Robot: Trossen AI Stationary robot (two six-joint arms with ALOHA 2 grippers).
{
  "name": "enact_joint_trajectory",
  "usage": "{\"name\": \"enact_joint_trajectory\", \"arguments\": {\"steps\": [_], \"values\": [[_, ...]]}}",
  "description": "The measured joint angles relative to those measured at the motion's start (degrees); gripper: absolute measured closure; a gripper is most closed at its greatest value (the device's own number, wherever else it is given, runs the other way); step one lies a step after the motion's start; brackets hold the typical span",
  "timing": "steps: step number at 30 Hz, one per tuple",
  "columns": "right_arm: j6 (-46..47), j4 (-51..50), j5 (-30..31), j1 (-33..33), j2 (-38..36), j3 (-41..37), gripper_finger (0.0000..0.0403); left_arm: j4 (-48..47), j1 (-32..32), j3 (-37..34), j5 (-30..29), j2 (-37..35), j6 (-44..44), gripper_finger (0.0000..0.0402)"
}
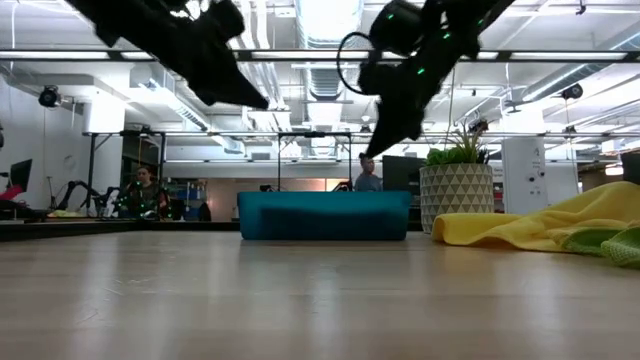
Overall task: Fold microfiber towels
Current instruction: Fold the yellow microfiber cloth
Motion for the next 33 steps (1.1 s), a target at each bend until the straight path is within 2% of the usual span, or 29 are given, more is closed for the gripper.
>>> {"name": "enact_joint_trajectory", "arguments": {"steps": [3, 5, 9, 15, 18, 20, 22, 27, 30, 33], "values": [[9.53, -5.36, -6.67, 2.76, -3.06, -2.62, 0.0389, 6.08, -3.35, -3.32, 0.03, -1.82, -1.02, 0.0402], [17.29, -9.27, -6.41, 4.76, -4.20, -4.00, 0.0375, 10.12, -5.00, -5.39, 0.04, -2.15, -1.86, 0.0402], [26.63, -15.24, -4.74, 9.35, -3.83, -7.82, 0.0328, 17.82, -6.97, -7.78, 0.00, -1.53, -1.96, 0.0402], [33.34, -16.66, -3.87, 14.41, -1.24, -11.08, 0.0252, 21.63, -8.32, -8.28, -0.11, 0.77, -2.92, 0.0402], [35.02, -17.00, -3.48, 16.26, -0.21, -11.04, 0.0226, 21.82, -8.75, -7.51, -0.13, 1.38, -3.60, 0.0402], [35.56, -16.37, -1.03, 17.55, 0.84, -10.95, 0.0218, 21.57, -9.22, -7.06, -0.13, 1.38, -3.62, 0.0402], [36.54, -16.38, 2.57, 18.58, 2.44, -10.95, 0.0215, 21.87, -9.82, -6.74, -0.13, 1.31, -3.62, 0.0402], [36.26, -13.80, 3.52, 19.97, 7.34, -10.71, 0.0232, 23.16, -11.41, -6.43, -0.13, 0.97, -3.56, 0.0402], [35.46, -14.30, 3.83, 20.08, 9.45, -9.70, 0.0263, 24.47, -12.14, -6.43, -0.11, 0.97, -3.49, 0.0402], [33.72, -14.49, 3.68, 20.14, 9.96, -8.76, 0.0315, 24.72, -12.40, -6.43, -0.09, 0.97, -3.48, 0.0402]]}}
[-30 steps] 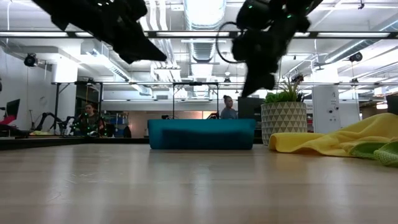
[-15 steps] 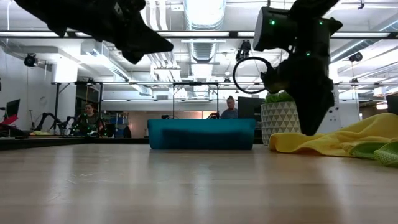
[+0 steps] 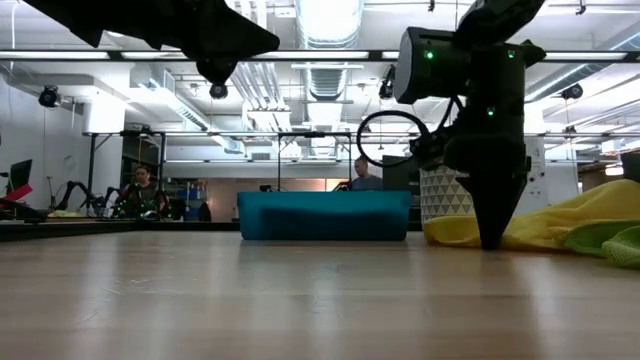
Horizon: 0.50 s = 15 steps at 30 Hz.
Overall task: Fold microfiber towels
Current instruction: Fold the yellow microfiber cloth
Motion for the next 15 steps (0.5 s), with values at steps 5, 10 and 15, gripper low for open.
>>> {"name": "enact_joint_trajectory", "arguments": {"steps": [5, 10, 15], "values": [[-4.35, 0.13, 1.49, 0.39, -1.45, 3.10, 0.0386, 0.15, 0.00, 0.00, -0.02, 0.00, -0.01, 0.0402], [-8.82, 0.19, 1.83, 0.42, -4.61, 9.86, 0.0393, 3.65, -0.34, 0.00, 0.00, 1.20, 0.15, 0.0388], [-15.39, -4.15, 1.67, 0.37, -5.42, 19.79, 0.0394, 7.93, -1.09, 0.16, 0.02, 4.90, 1.73, 0.0323]]}}
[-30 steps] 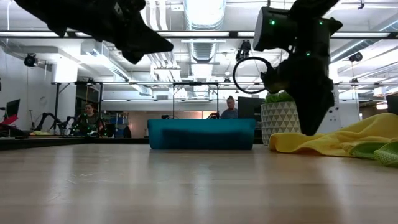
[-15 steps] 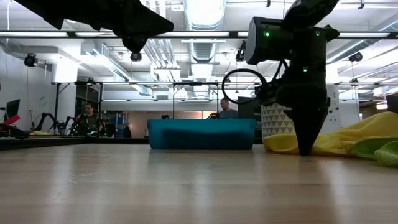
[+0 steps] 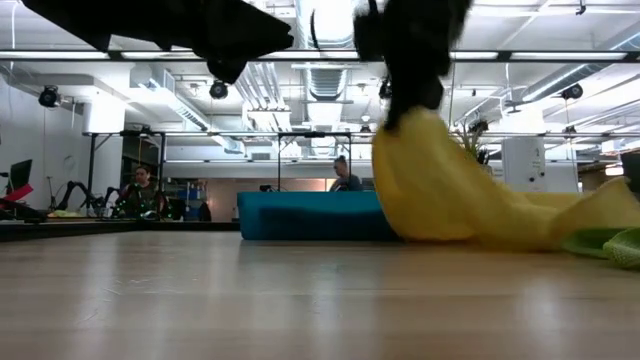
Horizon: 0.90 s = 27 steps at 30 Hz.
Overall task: Fold microfiber towels
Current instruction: Fold the yellow microfiber cloth
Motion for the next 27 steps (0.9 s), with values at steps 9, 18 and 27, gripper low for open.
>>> {"name": "enact_joint_trajectory", "arguments": {"steps": [9, 18, 27], "values": [[-10.69, -6.84, -7.35, 0.28, 0.05, 15.96, 0.0394, 14.91, -0.02, 0.25, -2.79, 7.70, 2.87, 0.0186], [-12.67, -12.15, -7.73, 0.28, 0.05, 26.16, 0.0394, 19.79, -0.14, 0.12, -0.05, 14.35, 1.05, 0.0162], [-11.28, -12.44, -7.69, 0.50, 0.05, 33.09, 0.0394, 12.90, -0.28, 0.01, -2.28, 14.82, -5.14, 0.0171]]}}
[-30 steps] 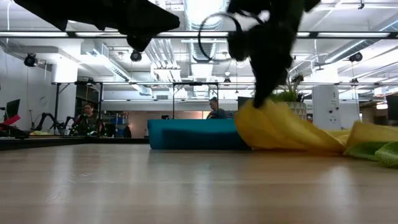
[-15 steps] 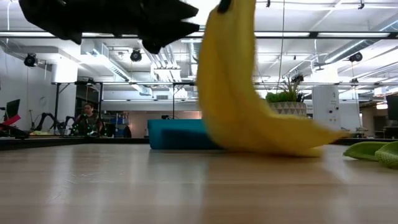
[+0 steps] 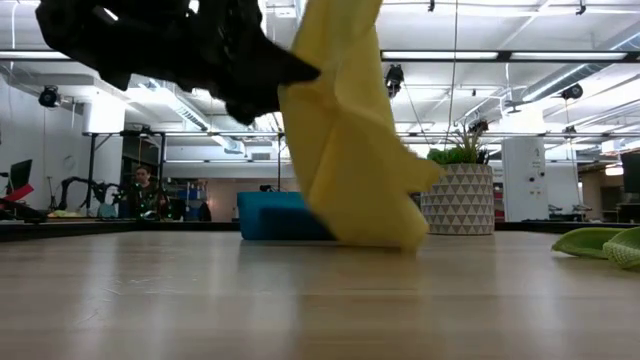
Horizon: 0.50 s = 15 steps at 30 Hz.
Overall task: Fold microfiber towels
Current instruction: Fold the yellow microfiber cloth
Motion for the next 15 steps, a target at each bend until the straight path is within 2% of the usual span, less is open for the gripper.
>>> {"name": "enact_joint_trajectory", "arguments": {"steps": [2, 5, 11, 13, 15], "values": [[-0.06, -0.17, -0.03, 0.20, 0.00, 1.94, 0.0394, -1.97, 0.00, 0.00, -3.52, -0.11, -1.17, 0.0190], [-0.43, -1.71, -0.03, 0.45, 0.00, 4.82, 0.0394, -4.21, 0.06, 0.00, -7.13, -0.16, -2.50, 0.0241], [-0.58, -6.94, 0.00, 1.03, 0.00, 10.16, 0.0394, -8.32, -0.13, 0.00, -6.67, -2.20, -2.60, 0.0375], [-0.63, -9.15, 0.00, 1.04, 0.00, 11.49, 0.0394, -10.44, -0.35, -0.02, -5.15, -4.44, -3.03, 0.0393], [-0.67, -11.70, -0.02, 1.05, 0.00, 12.28, 0.0394, -12.74, -0.66, -0.01, -3.87, -7.09, -4.02, 0.0392]]}}
